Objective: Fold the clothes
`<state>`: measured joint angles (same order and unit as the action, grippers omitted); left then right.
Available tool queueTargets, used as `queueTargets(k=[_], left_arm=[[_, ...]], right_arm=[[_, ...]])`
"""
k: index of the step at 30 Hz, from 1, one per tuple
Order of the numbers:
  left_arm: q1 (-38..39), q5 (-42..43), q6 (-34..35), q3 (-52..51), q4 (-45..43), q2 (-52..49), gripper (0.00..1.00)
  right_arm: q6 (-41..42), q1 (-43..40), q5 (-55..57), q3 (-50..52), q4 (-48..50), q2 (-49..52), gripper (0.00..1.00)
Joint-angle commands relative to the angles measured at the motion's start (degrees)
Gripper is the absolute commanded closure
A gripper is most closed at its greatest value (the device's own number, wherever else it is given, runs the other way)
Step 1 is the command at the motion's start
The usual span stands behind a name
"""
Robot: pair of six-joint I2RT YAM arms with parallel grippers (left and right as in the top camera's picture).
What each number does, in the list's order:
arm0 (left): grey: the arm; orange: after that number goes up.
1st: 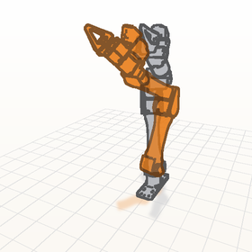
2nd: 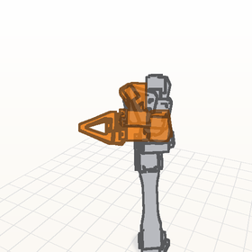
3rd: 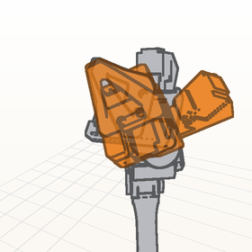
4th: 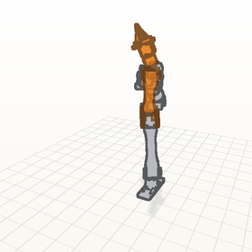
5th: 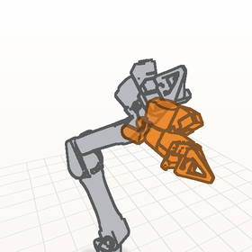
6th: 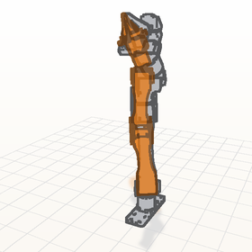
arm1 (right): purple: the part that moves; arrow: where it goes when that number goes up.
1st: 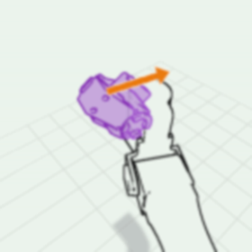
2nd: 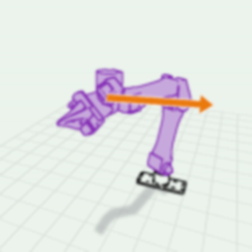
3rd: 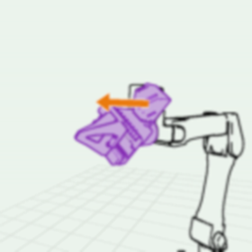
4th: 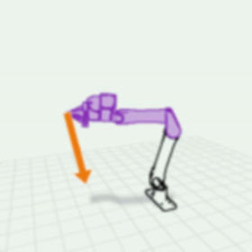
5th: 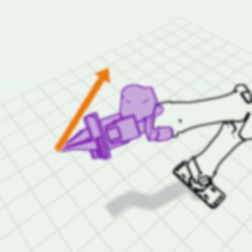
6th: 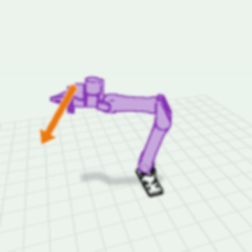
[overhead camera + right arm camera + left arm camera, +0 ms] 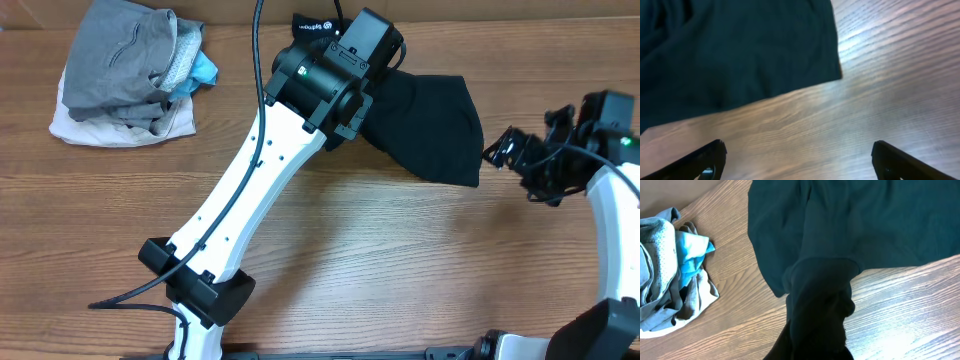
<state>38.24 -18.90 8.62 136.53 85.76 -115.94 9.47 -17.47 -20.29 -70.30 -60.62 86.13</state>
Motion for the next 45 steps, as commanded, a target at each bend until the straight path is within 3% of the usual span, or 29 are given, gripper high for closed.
queueTargets(k=[1,6,21,31,34,37,38,45], left_arm=[[0.0,-0.6,-0.9,0.3,-0.1,-0.2,0.96],[0.0,-0.6,-0.9,0.3,-0.1,-0.2,0.96],[-0.1,-0.6,-0.9,0.3,-0.1,-0.2,0.96],[-0.1,-1.0,-0.9,0.3,-0.1,-0.2,0.96],[-0.1,-1.0,-0.9,0.3,-0.1,-0.2,0.96],[-0.1,-1.1,-0.9,0.3,-0.1,-0.2,0.96],[-0.1,-1.2,-0.9,0.3,-0.1,-0.2,0.96],[-0.1,-9.1,0.6,1.7,-1.3,2.6,0.96]], right_arm=[[1.2,0.2,-0.2,5.9,6.2,-0.2,0.06],[4.8,1.6,7.9,12.7,17.6,1.7,0.10],[10.6,15.6,23.3,12.7,25.1,16.0,0.15],[11.9,15.6,23.6,12.8,29.8,17.6,0.42],[12.1,15.6,22.5,12.8,29.9,17.6,0.61],[13.4,15.6,21.3,12.8,29.4,17.6,0.91],[13.8,15.6,21.3,12.7,29.3,17.6,0.96],[14.7,11.7,20.9,3.4,14.6,11.5,0.96]])
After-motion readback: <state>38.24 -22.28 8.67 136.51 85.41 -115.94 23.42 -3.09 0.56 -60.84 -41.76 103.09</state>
